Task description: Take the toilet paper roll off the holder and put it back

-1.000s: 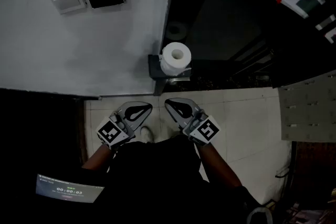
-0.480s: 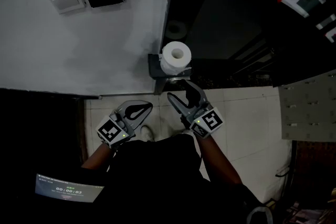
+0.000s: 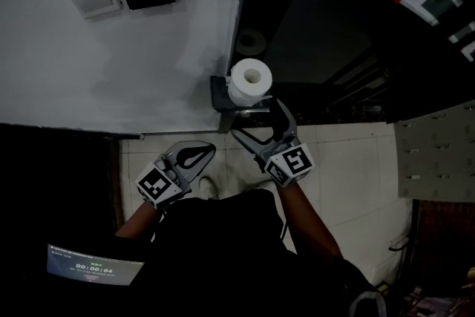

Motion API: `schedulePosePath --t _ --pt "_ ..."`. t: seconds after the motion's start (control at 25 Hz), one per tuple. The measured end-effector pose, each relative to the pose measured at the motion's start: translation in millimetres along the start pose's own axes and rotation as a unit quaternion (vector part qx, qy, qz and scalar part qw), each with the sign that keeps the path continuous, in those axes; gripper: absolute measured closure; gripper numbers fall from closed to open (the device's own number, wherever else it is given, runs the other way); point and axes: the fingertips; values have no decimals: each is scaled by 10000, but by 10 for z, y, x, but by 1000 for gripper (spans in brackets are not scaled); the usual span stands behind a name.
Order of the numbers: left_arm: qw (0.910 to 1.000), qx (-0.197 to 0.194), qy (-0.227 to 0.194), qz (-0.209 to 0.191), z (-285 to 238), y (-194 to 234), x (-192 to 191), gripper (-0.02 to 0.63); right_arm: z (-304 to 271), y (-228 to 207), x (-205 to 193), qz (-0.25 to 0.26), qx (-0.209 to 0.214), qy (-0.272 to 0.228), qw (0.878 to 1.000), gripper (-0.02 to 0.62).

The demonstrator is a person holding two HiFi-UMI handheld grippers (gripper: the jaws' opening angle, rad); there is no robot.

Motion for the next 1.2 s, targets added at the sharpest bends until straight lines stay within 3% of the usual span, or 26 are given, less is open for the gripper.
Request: schedulePosePath --t 0.64,1.2 --pt "9999 143 -25 -3 51 81 0 603 -432 -217 145 339 -207 335 9986 40" --pt "9998 175 0 21 66 127 -53 603 -574 -326 75 507 -802 827 9920 51"
Point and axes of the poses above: the fingertips, and each gripper's own axes: z backward along the fingers, y to its left, x out of its top, and after that the axes turned 6 degrees about -x, right-handed
